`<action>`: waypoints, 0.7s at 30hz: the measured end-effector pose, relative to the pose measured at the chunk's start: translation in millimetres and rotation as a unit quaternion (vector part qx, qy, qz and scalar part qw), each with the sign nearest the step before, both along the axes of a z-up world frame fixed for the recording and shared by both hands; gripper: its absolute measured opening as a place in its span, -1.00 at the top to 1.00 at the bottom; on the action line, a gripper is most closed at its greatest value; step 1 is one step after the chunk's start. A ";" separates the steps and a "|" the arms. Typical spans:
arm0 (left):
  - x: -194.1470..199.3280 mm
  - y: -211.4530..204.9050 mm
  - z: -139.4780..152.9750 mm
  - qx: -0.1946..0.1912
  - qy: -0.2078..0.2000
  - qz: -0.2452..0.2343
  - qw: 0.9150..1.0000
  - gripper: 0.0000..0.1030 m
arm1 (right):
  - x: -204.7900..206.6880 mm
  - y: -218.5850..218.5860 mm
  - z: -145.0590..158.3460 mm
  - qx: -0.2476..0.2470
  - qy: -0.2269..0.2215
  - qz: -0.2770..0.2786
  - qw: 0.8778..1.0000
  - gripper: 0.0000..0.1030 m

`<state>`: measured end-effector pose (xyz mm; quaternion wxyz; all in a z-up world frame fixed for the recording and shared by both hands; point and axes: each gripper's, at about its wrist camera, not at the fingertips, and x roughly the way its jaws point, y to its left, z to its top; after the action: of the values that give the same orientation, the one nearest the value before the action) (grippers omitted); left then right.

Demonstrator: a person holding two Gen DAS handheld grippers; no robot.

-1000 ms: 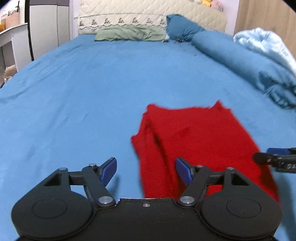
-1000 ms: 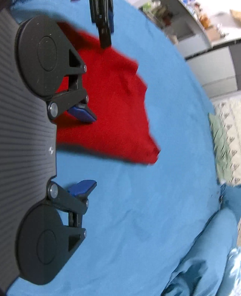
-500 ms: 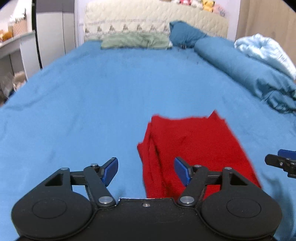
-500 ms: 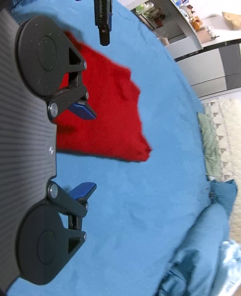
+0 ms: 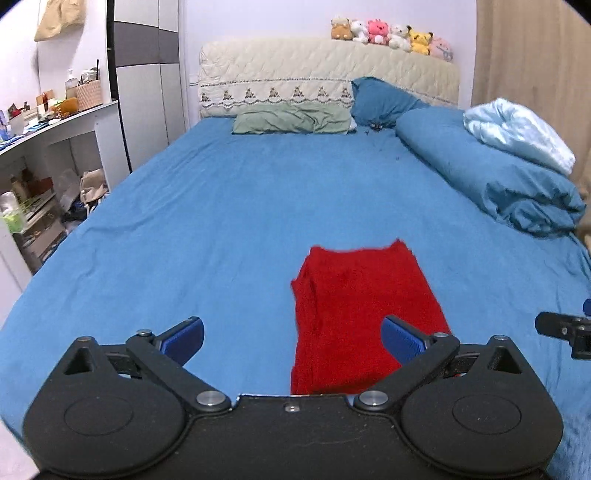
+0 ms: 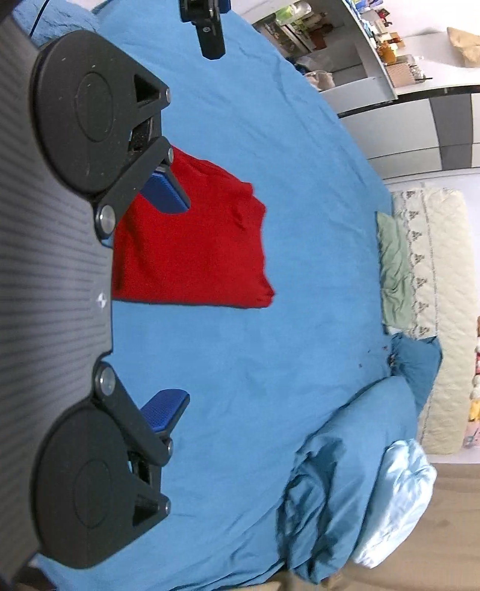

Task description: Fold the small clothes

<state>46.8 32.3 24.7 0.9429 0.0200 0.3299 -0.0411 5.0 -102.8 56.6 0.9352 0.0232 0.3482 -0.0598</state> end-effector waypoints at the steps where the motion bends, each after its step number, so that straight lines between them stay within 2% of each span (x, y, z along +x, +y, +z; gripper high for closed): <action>1: -6.7 -1.8 -3.8 0.009 0.001 0.001 1.000 -1.00 | -6.9 1.9 -0.5 -0.002 0.004 -0.002 1.000 -1.00; 9: -36.9 -12.1 -26.8 0.025 0.035 -0.020 0.999 -1.00 | -41.2 10.9 -25.2 0.000 0.052 -0.014 0.999 -1.00; 12: -41.8 -16.1 -27.1 0.036 0.034 -0.021 0.999 -1.00 | -49.0 12.5 -33.0 0.001 0.065 -0.019 0.998 -1.00; 21: -50.1 -15.4 -26.4 0.028 0.023 -0.024 0.999 -1.00 | -61.7 14.7 -34.5 -0.003 0.071 -0.027 0.997 -1.00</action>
<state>-3.3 16.9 -1.8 0.9327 0.0539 0.3524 -0.0552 -56.7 -88.0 22.1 0.9063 0.0257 0.4126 -0.0872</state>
